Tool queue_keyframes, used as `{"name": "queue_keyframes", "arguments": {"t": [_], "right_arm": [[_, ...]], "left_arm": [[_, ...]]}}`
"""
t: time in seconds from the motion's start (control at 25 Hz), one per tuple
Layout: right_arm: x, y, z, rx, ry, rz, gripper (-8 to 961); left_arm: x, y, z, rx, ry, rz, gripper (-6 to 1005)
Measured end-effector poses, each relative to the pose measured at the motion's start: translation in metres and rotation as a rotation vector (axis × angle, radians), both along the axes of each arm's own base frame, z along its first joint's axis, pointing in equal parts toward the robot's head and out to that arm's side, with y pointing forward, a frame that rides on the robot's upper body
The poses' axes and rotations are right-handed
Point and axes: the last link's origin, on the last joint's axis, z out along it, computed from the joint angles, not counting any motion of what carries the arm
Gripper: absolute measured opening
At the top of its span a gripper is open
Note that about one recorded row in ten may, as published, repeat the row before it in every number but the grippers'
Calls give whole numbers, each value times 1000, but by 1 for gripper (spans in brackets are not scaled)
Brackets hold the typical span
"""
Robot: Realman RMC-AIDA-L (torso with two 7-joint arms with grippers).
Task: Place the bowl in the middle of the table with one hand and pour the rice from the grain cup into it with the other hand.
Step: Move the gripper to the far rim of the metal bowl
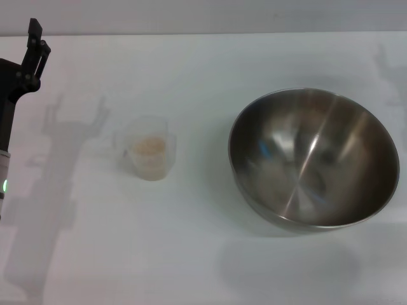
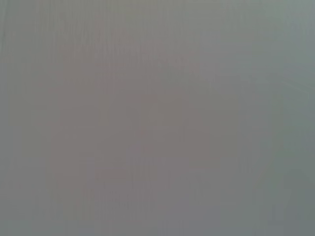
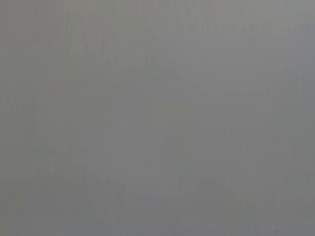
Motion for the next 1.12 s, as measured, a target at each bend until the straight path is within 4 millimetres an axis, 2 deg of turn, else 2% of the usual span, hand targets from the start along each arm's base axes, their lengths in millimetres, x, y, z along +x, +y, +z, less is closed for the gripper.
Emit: {"name": "queue_keyframes", "arguments": {"t": [0.72,1.0,1.12], "right_arm": [[-5,4,4,13,-40,10,664],[-12,29,11,-53,-94,-88,663],[-21,40,16,-100,-101,-126,663]], "left_arm": [[0,3,1,2,5,2,851],[1,4,2,2,7,-1,851],[1,4,2,3,7,-1,852]]}}
